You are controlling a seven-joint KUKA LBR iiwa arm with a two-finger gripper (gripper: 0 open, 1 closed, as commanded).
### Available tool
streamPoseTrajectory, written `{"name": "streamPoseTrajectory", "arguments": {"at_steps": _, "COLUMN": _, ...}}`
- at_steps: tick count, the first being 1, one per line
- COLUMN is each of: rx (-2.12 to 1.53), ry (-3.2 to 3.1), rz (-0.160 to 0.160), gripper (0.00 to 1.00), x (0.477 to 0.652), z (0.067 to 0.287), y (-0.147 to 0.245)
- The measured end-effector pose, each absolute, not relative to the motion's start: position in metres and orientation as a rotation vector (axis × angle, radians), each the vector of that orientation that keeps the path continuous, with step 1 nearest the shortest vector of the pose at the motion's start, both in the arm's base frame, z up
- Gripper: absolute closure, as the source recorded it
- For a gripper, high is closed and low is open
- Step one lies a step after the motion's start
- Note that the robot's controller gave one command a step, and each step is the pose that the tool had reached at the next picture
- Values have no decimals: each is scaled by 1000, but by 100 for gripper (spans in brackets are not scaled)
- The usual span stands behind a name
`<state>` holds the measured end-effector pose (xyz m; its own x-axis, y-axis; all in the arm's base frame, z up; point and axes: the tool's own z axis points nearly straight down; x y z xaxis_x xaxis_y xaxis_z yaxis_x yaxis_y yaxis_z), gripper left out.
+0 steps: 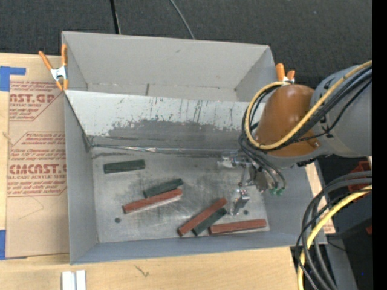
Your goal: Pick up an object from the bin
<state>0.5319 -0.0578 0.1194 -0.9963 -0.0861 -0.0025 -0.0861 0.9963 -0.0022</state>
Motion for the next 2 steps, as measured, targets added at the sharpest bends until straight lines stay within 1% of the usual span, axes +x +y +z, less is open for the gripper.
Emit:
{"name": "streamPoseTrajectory", "arguments": {"at_steps": 1, "rx": -62, "ry": 3146, "rz": 4, "gripper": 0, "x": 515, "z": 112, "y": -47}}
{"name": "streamPoseTrajectory", "arguments": {"at_steps": 2, "rx": -415, "ry": 3121, "rz": -1, "gripper": 100, "x": 510, "z": 72, "y": -31}}
